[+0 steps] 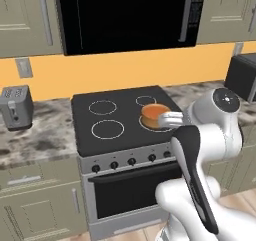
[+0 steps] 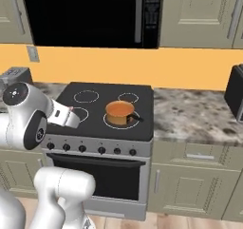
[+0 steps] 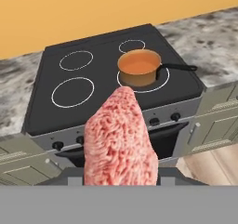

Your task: Retrieve the steak from the fridge and place it on the saucepan with marinade on the stove.

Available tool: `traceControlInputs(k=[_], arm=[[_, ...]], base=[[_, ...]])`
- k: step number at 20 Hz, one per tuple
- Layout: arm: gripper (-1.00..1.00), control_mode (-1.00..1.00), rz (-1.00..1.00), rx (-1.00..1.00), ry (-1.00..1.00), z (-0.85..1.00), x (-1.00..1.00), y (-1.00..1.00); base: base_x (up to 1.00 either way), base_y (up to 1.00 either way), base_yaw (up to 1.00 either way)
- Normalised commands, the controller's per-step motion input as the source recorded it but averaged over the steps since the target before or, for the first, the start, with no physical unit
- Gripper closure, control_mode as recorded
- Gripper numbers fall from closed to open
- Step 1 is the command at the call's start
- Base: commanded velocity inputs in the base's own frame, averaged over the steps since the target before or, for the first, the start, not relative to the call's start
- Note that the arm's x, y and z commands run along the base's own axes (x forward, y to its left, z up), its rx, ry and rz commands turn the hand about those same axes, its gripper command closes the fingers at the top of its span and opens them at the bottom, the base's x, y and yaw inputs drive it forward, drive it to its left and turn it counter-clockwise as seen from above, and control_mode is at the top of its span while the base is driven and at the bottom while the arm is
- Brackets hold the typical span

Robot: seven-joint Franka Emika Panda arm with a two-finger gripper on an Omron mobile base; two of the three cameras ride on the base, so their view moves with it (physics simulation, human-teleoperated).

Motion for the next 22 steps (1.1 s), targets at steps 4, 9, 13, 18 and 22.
traceControlInputs(k=[4, 9, 13, 18, 22], arm=[[1.00, 1.00, 0.00, 0.00, 0.00, 0.00, 0.00, 0.00], [1.00, 1.00, 0.00, 0.00, 0.00, 0.00, 0.00, 0.00], [1.00, 1.00, 0.00, 0.00, 0.00, 0.00, 0.00, 0.00], [1.00, 1.00, 0.00, 0.00, 0.00, 0.00, 0.00, 0.00], [1.00, 1.00, 0.00, 0.00, 0.00, 0.00, 0.00, 0.00]], base=[[0.39, -0.48, 0.10], [0.60, -0.52, 0.05], [0.77, -0.37, 0.04], [0.75, -0.19, 0.05], [0.60, -0.05, 0.04]])
